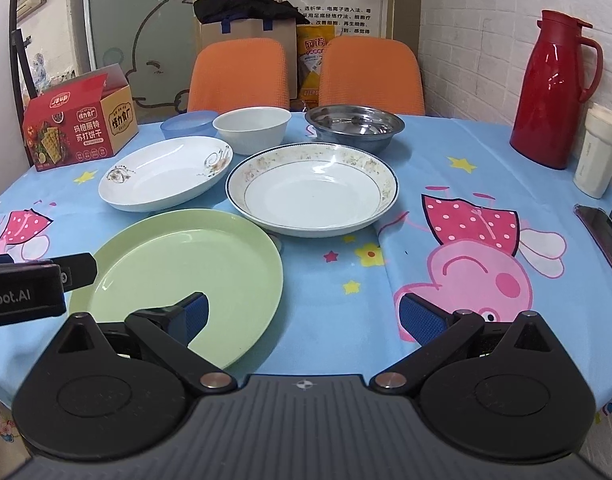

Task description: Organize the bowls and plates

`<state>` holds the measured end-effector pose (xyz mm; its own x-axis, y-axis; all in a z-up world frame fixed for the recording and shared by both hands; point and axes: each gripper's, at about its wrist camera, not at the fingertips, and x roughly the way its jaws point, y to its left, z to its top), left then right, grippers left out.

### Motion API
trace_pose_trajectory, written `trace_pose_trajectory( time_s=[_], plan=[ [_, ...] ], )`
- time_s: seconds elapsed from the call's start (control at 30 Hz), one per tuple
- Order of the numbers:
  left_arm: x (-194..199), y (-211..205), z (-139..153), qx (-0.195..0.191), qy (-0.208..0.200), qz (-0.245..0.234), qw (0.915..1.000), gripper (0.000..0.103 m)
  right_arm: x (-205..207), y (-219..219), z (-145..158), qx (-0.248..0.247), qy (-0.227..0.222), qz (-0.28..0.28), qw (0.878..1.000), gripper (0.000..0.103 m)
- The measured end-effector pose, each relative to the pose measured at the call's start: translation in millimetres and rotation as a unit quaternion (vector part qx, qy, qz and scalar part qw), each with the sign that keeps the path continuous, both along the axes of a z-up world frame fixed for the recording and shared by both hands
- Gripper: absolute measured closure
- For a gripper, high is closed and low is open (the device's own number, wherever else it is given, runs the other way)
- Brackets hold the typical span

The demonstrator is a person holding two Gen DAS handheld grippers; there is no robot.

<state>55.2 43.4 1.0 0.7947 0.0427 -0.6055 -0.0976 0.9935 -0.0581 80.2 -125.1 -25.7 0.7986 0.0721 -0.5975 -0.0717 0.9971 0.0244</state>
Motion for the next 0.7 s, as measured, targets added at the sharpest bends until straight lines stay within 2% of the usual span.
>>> trace_pose_trajectory(
  time_s=[0.2, 0.37, 0.5, 0.7],
  plan=[
    [21, 14, -11, 0.005, 0.027, 0.001, 0.9996, 0.007, 19, 7, -4, 0.0, 0.019, 0.017, 1.0, 0.0],
    [38, 29, -24, -0.006, 0.05, -0.003, 0.9987, 0.007, 37, 9, -22, 0.005, 0.048, 0.021, 0.999, 0.0],
    [52, 36, -37, -0.029, 0.079, -0.008, 0.9964, 0.007, 48, 10, -30, 0.006, 0.058, 0.028, 0.998, 0.0],
    [62, 24, -50, 0.003, 0.088, -0.029, 0.9957, 0.007, 55, 13, -36, 0.007, 0.054, 0.045, 0.998, 0.0]
  ],
)
